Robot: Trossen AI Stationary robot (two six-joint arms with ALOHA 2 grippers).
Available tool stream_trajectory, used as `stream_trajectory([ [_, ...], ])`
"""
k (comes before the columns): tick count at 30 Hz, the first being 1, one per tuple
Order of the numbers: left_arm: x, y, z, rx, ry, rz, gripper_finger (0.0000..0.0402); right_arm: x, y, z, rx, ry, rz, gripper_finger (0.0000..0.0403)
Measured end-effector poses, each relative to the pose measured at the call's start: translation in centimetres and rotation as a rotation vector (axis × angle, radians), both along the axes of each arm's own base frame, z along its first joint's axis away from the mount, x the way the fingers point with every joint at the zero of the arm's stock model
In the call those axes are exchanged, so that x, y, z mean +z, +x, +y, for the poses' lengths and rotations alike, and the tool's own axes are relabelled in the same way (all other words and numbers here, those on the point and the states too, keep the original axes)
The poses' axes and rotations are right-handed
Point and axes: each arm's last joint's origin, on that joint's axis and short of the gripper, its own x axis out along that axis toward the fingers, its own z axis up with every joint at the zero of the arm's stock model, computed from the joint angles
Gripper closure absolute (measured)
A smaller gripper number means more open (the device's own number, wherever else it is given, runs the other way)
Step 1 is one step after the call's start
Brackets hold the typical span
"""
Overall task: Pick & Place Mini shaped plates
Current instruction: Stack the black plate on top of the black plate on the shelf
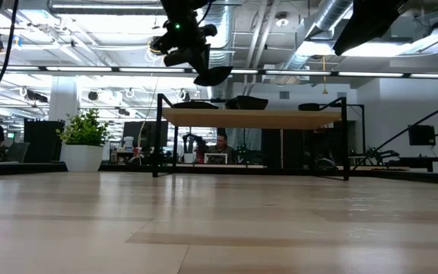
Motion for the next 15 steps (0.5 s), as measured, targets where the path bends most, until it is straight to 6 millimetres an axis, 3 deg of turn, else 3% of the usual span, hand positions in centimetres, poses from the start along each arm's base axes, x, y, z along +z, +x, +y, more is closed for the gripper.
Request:
stream_trajectory([
  [11,-0.1,-0.2,-0.4,-0.018,-0.017,0.038,0.0391,0.0,0.0,0.0,0.000,0.000,0.000,0.0229],
  [15,0.2,-1.3,-0.5,-0.009,-0.031,0.158,0.0391,0.0,0.0,0.0,0.000,0.000,0.000,0.0230],
])
